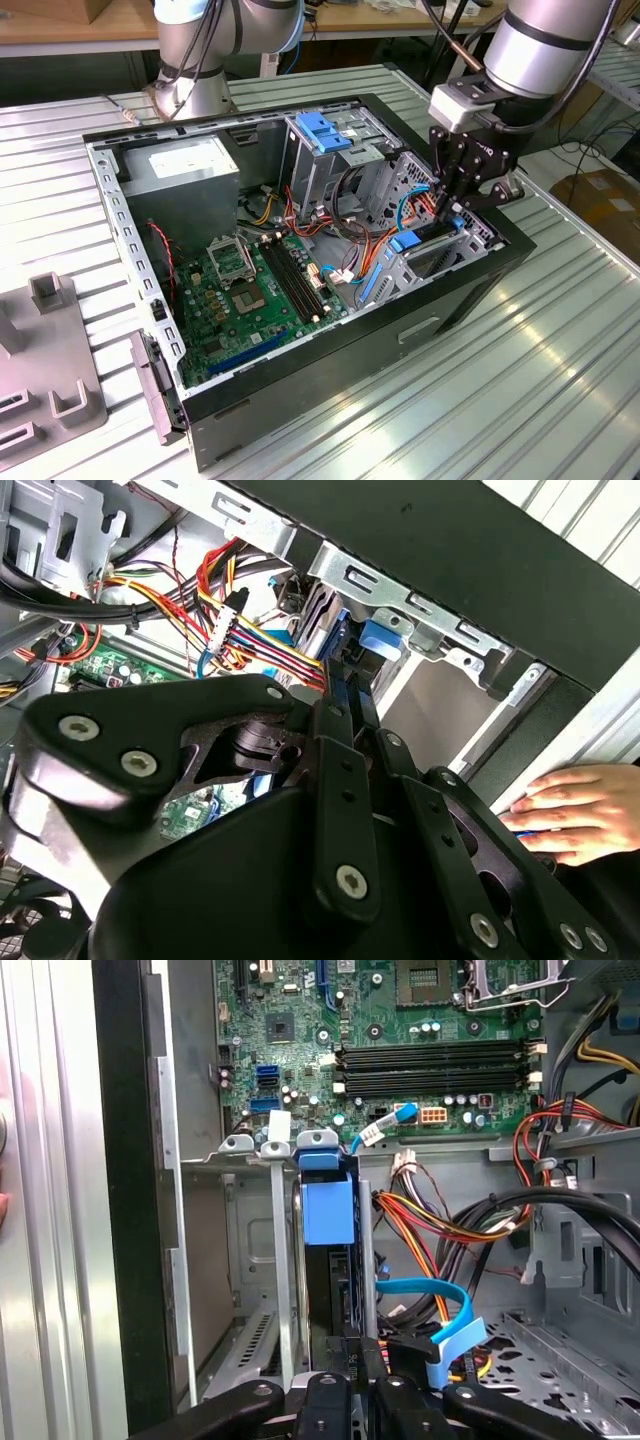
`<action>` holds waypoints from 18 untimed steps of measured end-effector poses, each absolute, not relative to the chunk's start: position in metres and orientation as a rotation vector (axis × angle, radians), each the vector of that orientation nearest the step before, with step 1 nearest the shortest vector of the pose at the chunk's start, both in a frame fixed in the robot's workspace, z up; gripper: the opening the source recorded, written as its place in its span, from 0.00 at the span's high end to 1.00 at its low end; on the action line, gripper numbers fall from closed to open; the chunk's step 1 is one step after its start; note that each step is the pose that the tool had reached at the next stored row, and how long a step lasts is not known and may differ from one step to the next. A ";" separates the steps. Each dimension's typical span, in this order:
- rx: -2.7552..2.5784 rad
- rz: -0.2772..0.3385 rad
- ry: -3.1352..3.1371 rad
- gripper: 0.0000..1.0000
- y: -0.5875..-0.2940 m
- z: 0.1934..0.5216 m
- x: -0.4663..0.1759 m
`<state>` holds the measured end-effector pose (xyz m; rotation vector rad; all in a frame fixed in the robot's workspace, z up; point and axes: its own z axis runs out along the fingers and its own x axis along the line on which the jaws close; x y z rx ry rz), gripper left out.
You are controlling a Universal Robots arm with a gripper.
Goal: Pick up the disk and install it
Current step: 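Insert the first disk wire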
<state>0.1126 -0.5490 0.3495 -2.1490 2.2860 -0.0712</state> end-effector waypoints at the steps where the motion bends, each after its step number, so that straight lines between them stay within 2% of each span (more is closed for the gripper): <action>1: -2.149 -0.071 2.286 0.84 -0.549 0.349 0.112; 18: -2.216 -0.070 2.219 0.84 -0.549 0.349 0.111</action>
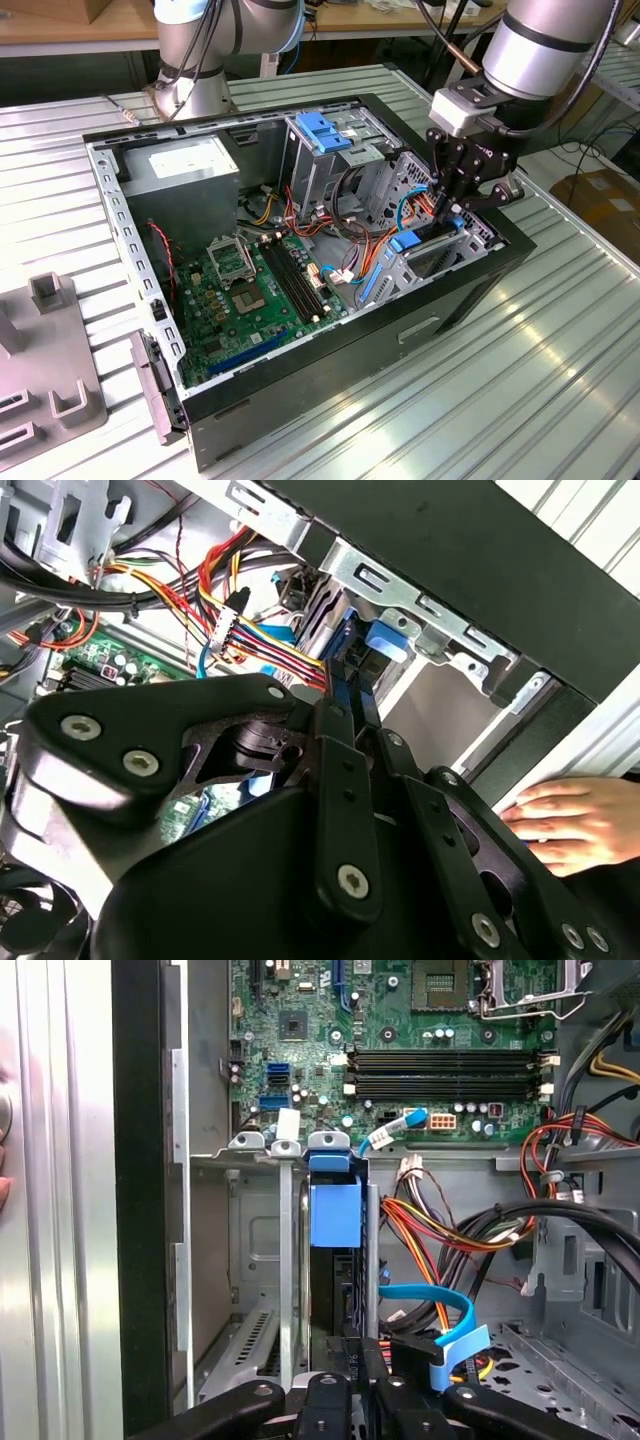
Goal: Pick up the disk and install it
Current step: 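Insert the first disk wire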
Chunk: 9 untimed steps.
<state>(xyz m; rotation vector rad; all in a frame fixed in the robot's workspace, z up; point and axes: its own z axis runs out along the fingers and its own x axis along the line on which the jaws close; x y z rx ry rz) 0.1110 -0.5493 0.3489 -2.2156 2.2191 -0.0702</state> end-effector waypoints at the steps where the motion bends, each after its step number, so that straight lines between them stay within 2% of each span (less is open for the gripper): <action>1: -2.219 -0.070 2.215 0.84 -0.549 0.349 0.111; 9: -2.232 -0.070 2.202 0.84 -0.549 0.348 0.110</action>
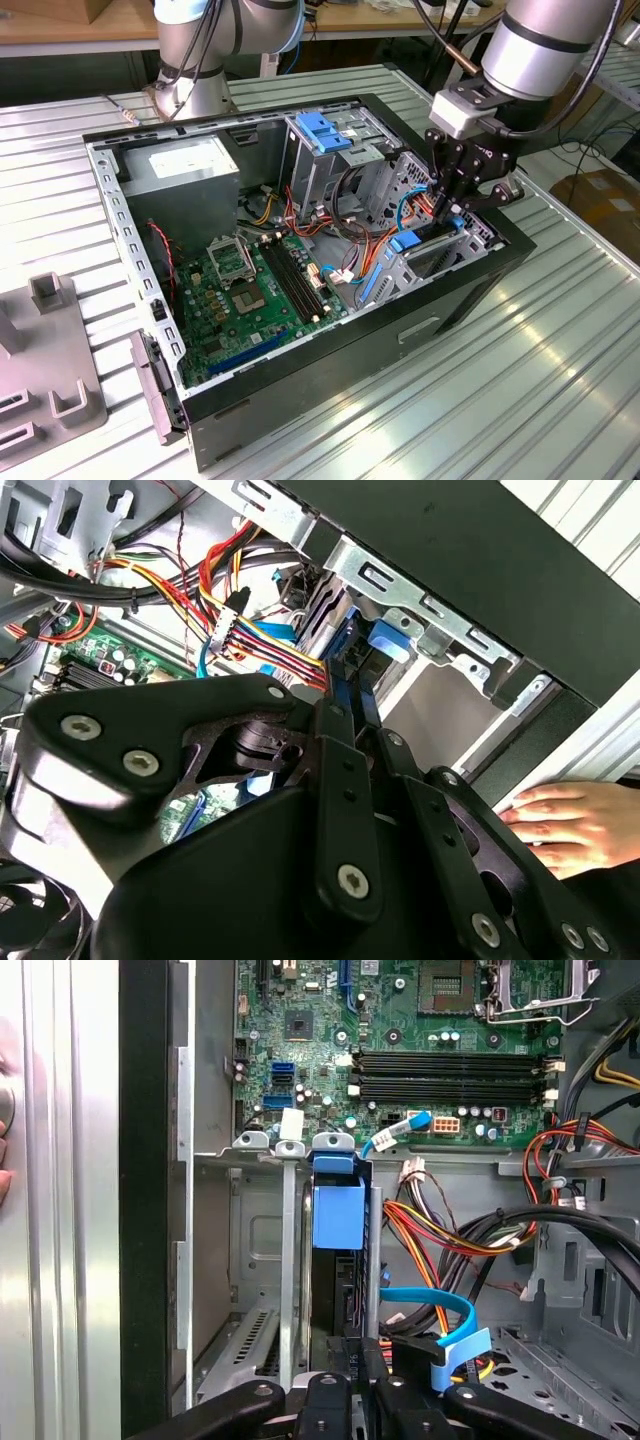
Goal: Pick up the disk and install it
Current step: 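Insert the first disk wire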
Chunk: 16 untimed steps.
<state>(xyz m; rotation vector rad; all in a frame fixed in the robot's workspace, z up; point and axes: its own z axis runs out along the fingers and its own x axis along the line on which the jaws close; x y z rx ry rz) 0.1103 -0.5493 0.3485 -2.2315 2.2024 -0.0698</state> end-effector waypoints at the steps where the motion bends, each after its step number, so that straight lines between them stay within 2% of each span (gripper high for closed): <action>1: -2.232 -0.070 2.202 0.84 -0.549 0.348 0.111; 16: -2.231 -0.060 2.193 0.84 -0.551 0.347 0.112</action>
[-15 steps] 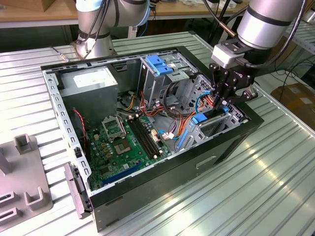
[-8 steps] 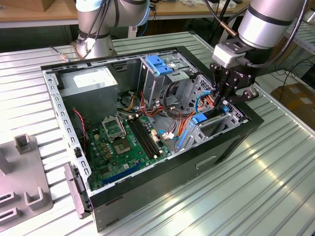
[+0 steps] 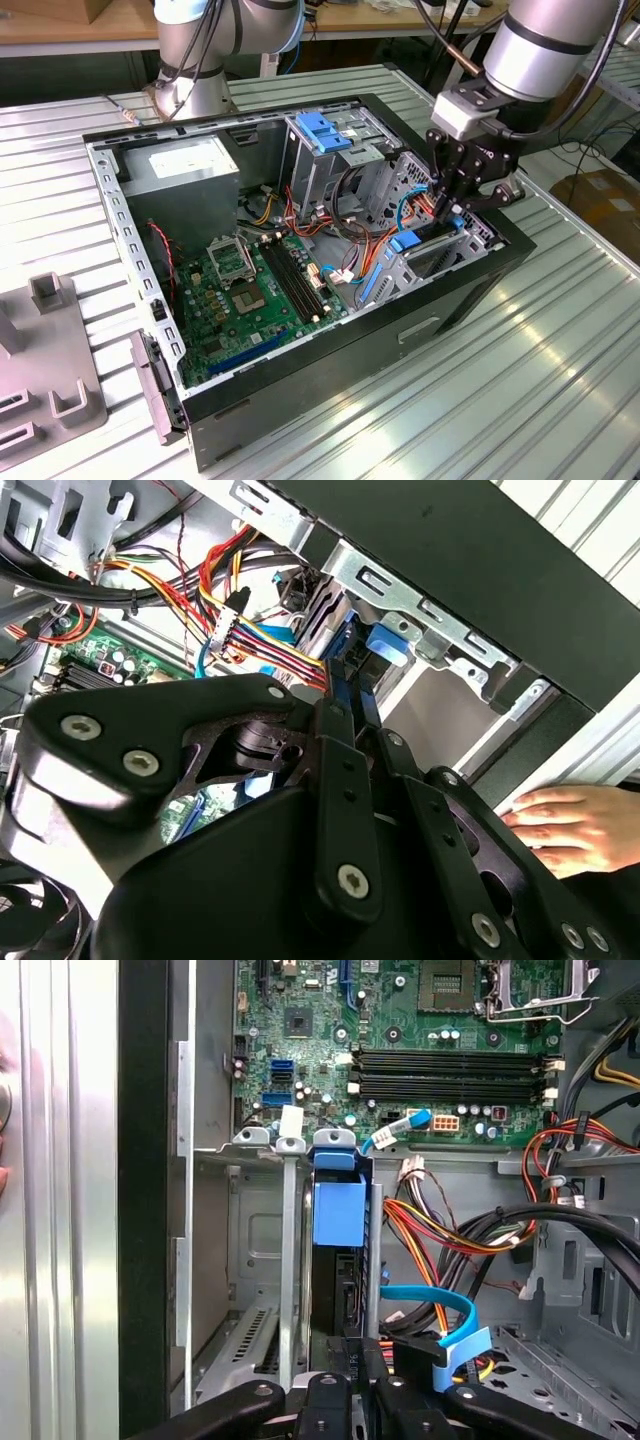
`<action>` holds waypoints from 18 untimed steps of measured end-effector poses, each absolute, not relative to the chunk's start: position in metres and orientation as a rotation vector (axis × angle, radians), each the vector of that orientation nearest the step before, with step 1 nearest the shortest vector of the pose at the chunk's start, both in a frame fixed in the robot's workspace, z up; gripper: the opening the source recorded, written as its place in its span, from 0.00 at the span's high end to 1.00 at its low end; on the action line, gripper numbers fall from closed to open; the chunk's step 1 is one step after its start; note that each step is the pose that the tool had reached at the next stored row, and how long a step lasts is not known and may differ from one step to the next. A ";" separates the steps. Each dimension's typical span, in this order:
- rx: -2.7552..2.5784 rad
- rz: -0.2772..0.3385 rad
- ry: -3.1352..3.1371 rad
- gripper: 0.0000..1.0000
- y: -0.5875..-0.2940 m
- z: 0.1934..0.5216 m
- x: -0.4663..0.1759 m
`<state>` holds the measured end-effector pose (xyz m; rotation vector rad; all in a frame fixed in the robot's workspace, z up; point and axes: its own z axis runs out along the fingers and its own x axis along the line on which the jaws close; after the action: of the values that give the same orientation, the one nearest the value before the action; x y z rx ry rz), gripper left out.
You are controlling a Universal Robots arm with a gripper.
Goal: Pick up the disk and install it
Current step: 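Insert the first disk wire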
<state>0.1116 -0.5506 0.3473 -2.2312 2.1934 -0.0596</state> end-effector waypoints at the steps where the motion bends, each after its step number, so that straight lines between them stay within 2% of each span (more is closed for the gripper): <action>1: -2.230 -0.056 2.192 0.84 -0.551 0.347 0.112; 15: -2.222 -0.036 2.185 0.84 -0.551 0.340 0.112; 17: -2.222 -0.036 2.185 0.82 -0.551 0.341 0.112; 18: -2.222 -0.037 2.185 0.76 -0.551 0.344 0.112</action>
<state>0.1117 -0.5509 0.3441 -2.2224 2.1852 -0.0367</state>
